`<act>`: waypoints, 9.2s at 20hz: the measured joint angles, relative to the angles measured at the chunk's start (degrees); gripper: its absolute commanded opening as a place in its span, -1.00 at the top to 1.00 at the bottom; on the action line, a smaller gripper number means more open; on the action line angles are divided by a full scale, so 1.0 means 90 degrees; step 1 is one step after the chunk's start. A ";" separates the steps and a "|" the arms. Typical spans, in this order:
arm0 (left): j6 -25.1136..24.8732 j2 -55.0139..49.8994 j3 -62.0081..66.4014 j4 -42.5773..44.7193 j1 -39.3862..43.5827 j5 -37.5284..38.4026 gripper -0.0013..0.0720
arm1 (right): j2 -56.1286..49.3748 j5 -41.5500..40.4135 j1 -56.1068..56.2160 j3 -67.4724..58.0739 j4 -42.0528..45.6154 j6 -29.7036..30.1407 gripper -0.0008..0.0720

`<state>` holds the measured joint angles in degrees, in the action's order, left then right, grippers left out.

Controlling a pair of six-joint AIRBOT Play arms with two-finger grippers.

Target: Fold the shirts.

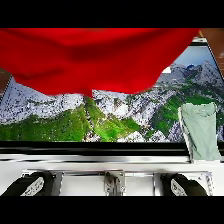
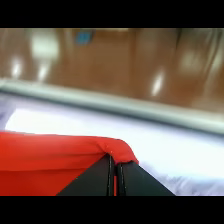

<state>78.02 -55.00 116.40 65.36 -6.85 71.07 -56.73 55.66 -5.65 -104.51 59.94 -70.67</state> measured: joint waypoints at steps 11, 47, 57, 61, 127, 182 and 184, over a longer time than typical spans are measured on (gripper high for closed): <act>0.0432 0.1613 0.0277 0.1416 0.0002 0.0083 0.86 | 0.1693 0.1761 -0.0002 -0.0554 0.1620 -0.1214 0.81; 0.0097 -0.5265 -0.2885 0.0262 -0.0012 -0.2514 0.86 | -0.5486 -0.2696 0.0612 0.2013 0.0942 -0.1749 0.82; -0.0325 -0.5588 -0.2611 0.0755 -0.0211 0.0270 0.86 | -0.5406 -0.0483 0.0559 0.2016 0.1095 -0.2035 0.82; -0.0163 -0.5688 -0.2601 0.0794 -0.0223 0.0770 0.86 | -0.5469 0.0102 0.0573 0.2016 0.1059 -0.2137 0.82; -0.1188 -0.1790 -0.9891 -0.1039 -0.2511 0.0172 -0.46 | -0.2844 0.2353 -0.1588 0.5338 0.1107 -0.0809 -0.70; -0.0971 -0.5906 -0.2472 -0.2752 -0.1341 0.0267 0.86 | -0.5440 -0.1241 0.0440 0.2701 -0.1129 -0.1613 0.82; -0.0913 -0.6096 -0.2373 -0.2771 -0.1341 0.0124 0.86 | -0.5520 -0.1367 0.0440 0.2669 -0.1197 -0.1622 0.82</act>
<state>69.80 -109.86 95.04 40.42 -18.92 72.18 -106.41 43.35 -1.69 -80.49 49.17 -85.27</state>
